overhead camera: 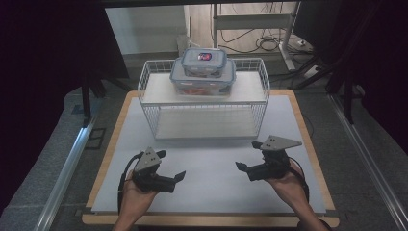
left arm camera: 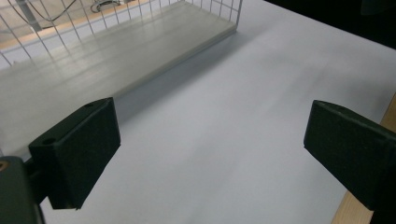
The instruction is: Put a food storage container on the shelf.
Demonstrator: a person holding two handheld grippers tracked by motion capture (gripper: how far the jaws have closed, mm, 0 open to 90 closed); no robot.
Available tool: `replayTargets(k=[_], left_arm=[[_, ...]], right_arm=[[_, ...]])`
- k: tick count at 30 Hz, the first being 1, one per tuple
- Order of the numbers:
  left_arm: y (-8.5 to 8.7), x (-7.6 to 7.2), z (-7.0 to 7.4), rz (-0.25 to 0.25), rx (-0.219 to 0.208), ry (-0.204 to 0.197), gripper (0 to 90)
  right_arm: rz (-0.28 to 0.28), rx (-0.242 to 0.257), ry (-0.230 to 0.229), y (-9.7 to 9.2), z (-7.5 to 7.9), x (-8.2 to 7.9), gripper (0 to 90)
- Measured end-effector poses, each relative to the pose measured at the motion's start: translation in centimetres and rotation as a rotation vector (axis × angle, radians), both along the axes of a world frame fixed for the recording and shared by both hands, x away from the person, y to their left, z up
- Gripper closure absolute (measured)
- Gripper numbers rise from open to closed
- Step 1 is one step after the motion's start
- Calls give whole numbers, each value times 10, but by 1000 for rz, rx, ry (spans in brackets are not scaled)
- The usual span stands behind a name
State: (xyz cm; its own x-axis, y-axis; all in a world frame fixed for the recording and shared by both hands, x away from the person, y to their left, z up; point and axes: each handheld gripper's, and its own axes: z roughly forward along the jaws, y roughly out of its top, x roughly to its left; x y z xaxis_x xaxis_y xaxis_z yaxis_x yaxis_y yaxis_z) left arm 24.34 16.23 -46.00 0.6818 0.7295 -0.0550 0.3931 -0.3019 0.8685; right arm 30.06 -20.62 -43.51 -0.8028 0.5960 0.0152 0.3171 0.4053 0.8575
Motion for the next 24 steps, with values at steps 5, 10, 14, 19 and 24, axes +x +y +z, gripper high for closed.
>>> replayTargets(k=[5,10,14,19,24], left_arm=[[0,-15,-26,18,43,11,31],[2,-24,-48,18,57,63,33],[0,-29,-66,13,143,108,30],[-3,-25,-73,11,204,125,27],[-5,-25,-73,7,209,123,28]], right_arm=[[-7,-35,20,-9,-26,-9,62],[-8,-67,57,-16,-48,-15,61],[-5,-113,91,-19,-65,-18,61],[9,-127,107,-15,-72,-18,61],[21,-167,110,-12,-77,-17,61]])
